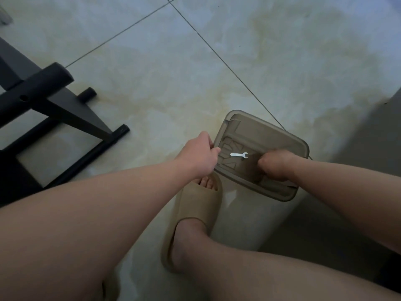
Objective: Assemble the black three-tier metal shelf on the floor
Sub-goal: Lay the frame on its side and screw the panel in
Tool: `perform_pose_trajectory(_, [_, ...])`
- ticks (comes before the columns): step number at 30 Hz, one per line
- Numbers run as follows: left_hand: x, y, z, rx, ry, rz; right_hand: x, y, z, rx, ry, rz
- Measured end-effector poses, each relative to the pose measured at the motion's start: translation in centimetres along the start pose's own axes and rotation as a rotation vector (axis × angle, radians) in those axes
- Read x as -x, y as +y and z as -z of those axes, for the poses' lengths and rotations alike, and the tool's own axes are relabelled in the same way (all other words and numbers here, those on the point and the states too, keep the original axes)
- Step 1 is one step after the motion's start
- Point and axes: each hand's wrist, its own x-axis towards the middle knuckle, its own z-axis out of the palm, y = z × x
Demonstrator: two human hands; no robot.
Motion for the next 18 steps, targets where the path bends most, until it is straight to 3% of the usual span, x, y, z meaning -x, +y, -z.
perform_pose_trajectory(3, [0.9, 0.1, 1.4, -0.055, -0.037, 0.033, 2.0, 0.9, 1.6, -0.144, 0.036, -0.050])
perform_pose_trajectory(10, [8.0, 0.8, 10.8, -0.450, -0.119, 0.055, 11.1, 0.8, 8.8, -0.612, 0.293, -0.114])
perform_pose_trajectory(13, [12.3, 0.5, 14.8, -0.488, -0.018, 0.046, 15.5, -0.6, 12.8, -0.835, 0.511, -0.085])
perform_pose_trajectory(18, [18.4, -1.7, 18.5, -0.316, 0.298, -0.041, 21.5, -5.5, 18.1, -1.129, 0.787, 0.042])
